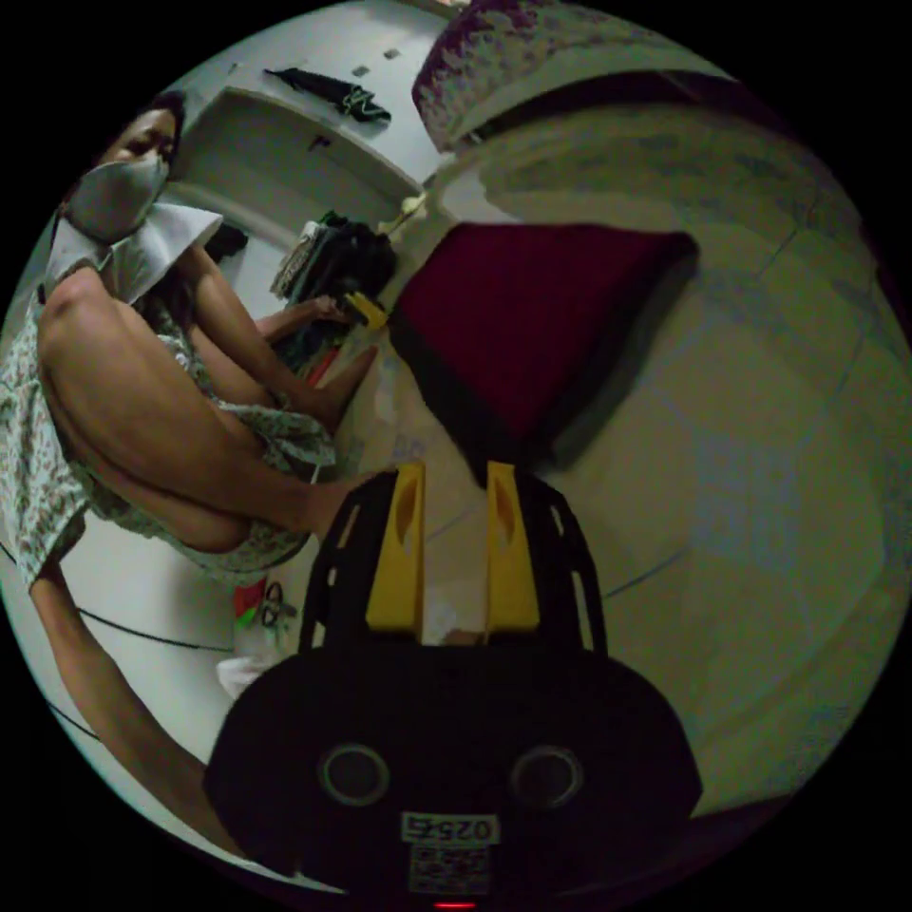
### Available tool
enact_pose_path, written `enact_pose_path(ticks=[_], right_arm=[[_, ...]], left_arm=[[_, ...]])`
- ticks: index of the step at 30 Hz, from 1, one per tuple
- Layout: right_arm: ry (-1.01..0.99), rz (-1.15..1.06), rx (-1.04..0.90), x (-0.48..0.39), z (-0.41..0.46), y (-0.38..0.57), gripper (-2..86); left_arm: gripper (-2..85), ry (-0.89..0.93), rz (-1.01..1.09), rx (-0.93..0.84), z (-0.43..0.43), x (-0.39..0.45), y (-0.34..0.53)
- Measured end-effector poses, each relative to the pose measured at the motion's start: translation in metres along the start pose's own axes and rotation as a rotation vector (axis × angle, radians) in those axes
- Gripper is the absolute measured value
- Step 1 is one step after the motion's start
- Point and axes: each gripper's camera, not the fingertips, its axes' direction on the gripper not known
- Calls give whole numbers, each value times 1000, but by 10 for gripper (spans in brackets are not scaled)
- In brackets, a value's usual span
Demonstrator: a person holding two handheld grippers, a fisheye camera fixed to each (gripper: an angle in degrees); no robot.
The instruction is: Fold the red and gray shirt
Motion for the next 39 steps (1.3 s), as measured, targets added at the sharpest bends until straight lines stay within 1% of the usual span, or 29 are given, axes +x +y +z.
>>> enact_pose_path(ticks=[1,2,5,6,7,8,9,10,11,12,13,14,15,16,18,21,23,25,26,28,30,31,32,33,34,35,37,38,39], right_arm=[[0,4,-26,-4,0,0,104],[5,2,-18,-7,-2,-1,101],[105,-70,128,-24,-21,-24,77],[117,-106,173,-28,-23,-43,56],[127,-139,179,-29,-20,-65,32],[140,-150,167,-29,-16,-76,18],[183,-182,105,-27,-4,-96,1],[300,-175,-10,-21,14,-113,-4],[377,-158,-80,-16,24,-119,-5],[515,-147,-205,-6,43,-124,-7],[615,-142,-306,5,62,-122,-8],[620,-153,-344,8,71,-119,-9],[636,-153,-282,8,73,-112,-9],[639,-114,-284,8,74,-106,-9],[618,-52,-320,6,80,-98,-9],[576,123,-369,-3,95,-84,-10],[520,138,-408,-18,115,-78,-9],[463,104,-400,-39,141,-77,-9],[443,94,-389,-43,147,-78,-9],[314,126,-326,-44,165,-91,-8],[153,164,-290,-35,174,-98,-6],[79,166,-276,-28,176,-99,-2],[57,173,-257,-25,173,-97,0],[18,192,-173,-18,159,-91,12],[-42,201,-58,-9,136,-80,38],[-72,212,5,-3,123,-74,58],[-94,312,230,32,74,-44,130],[-84,342,256,43,66,-37,146],[-75,412,286,68,51,-26,178]], left_arm=[[24,4,-52,-53,2,-1,3],[24,8,-86,-44,0,-1,6],[15,132,-165,191,-25,17,10],[8,189,-173,363,-34,30,4],[-1,205,-191,469,-37,42,-10],[-3,186,-216,498,-36,46,-19],[-6,104,-260,516,-32,53,-37],[-7,-26,-342,488,-25,55,-56],[-8,-98,-407,456,-20,52,-63],[-9,-216,-538,358,-7,43,-77],[-9,-285,-571,268,7,36,-88],[-9,-294,-551,262,12,35,-93],[-9,-303,-523,299,12,35,-99],[-9,-322,-490,279,11,33,-109],[-9,-348,-420,243,5,24,-130],[-9,-329,-328,180,-12,-4,-187],[-9,-360,-270,172,-22,-17,-234],[-9,-445,-164,168,-22,-18,-303],[-9,-471,-140,173,-21,-16,-319],[-8,-528,-81,235,-9,-6,-374],[-7,-513,-60,260,-2,-2,-399],[-5,-492,-89,260,-2,-4,-407],[-3,-484,-118,266,-5,-6,-407],[4,-482,-194,301,-14,-12,-399],[14,-459,-229,337,-25,-18,-382],[26,-438,-239,360,-31,-21,-371],[63,-267,-301,406,-49,-40,-317],[69,-203,-320,404,-50,-46,-303],[78,-79,-352,396,-48,-58,-275]])
